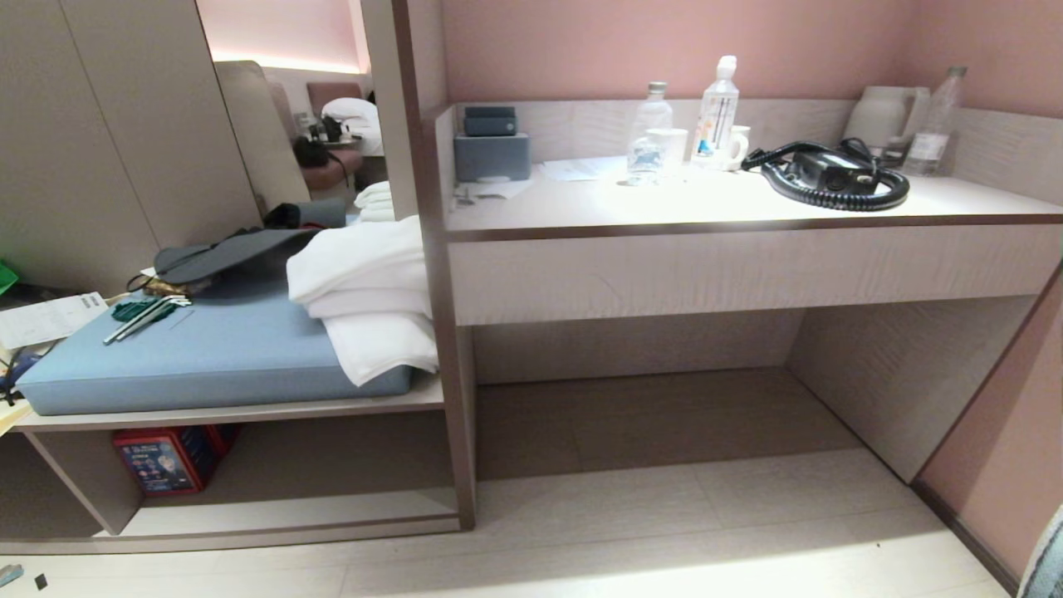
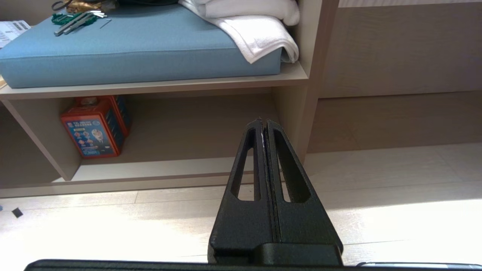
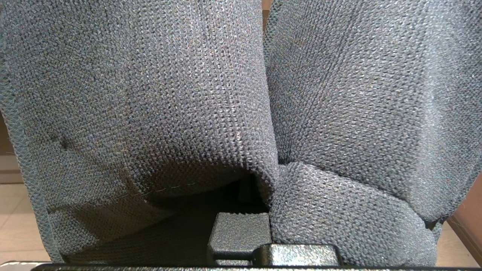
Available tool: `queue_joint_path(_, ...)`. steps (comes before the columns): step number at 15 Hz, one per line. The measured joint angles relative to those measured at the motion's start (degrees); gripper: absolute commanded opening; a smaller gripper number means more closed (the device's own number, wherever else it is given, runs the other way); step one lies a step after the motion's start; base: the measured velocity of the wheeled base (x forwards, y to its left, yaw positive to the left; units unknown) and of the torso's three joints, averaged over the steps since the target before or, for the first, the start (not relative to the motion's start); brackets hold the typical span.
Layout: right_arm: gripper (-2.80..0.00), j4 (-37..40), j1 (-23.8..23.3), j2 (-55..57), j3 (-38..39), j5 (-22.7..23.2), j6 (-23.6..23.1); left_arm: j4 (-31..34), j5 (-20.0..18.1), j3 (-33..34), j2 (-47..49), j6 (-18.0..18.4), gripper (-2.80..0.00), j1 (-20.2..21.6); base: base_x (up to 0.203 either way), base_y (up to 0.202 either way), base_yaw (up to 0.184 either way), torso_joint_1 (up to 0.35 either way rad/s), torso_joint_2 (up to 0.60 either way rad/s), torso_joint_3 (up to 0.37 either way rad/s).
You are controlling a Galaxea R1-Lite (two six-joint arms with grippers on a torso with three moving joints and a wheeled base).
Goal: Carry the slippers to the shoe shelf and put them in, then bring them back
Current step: Place the slippers into the shoe cabinet
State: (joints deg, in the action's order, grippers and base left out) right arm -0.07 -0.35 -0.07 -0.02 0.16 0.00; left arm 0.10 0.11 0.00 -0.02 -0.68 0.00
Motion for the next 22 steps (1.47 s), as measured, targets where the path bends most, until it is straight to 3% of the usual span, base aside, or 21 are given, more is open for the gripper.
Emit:
queue_joint_path(6,-2.80,0.05,0.11,0.00,0.02,-0.02,-0.05,-0.02,-0.01,0.00,-0.01,0.02,-2.80,0.06,0.000,0.017,-0.001,0.001,0.00,0.002)
queue_joint_path(22,-2.80,0.00,0.00,0.00,0.02,0.00,0.00,0.00,0.05,0.00,-0.02,-0.06,-2.80,0.00,0.000,0.194,-0.001,0.002,0.00,0.002)
